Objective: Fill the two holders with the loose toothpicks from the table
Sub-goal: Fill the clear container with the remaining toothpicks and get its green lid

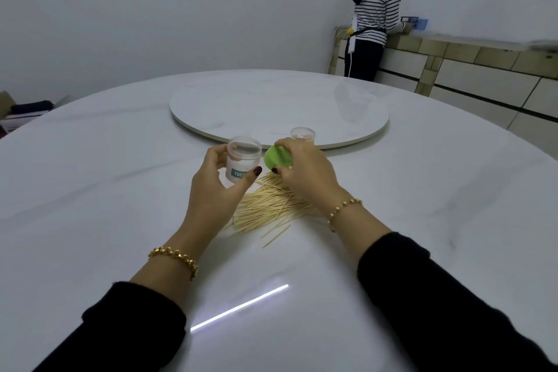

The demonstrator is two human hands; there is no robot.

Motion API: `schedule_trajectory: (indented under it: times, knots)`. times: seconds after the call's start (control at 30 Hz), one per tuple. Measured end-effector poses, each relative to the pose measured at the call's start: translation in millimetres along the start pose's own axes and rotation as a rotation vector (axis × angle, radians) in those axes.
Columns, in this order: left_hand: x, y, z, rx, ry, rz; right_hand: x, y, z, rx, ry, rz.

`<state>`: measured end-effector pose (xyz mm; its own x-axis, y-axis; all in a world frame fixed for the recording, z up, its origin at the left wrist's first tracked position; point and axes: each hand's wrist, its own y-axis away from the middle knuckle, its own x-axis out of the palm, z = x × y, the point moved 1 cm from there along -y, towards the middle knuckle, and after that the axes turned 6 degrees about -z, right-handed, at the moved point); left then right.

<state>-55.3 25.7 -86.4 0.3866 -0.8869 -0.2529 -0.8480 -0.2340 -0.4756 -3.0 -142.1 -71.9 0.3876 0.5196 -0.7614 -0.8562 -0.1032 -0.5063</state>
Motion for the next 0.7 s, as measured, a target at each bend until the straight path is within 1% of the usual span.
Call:
schedule_trajectory:
  times: [0.1,0.23,0.43,0.53,0.63,0.7]
  knots:
    - [1,-3,5,0.010,-0.010,-0.021,10,-14,2,-0.005,0.026,0.014]
    - [2,-6,10,0.011,-0.012,-0.041,21,-29,1,-0.011,0.046,0.078]
    - [2,-7,12,0.030,-0.009,-0.042,30,-35,-7,0.001,0.054,0.121]
    - [2,-7,12,0.043,-0.019,-0.040,30,-35,-11,0.012,0.038,0.083]
    - [0,-7,11,0.052,-0.022,-0.034,25,-32,-11,0.028,0.018,-0.004]
    - [0,-6,11,0.051,-0.022,-0.024,22,-27,-10,0.001,0.006,-0.060]
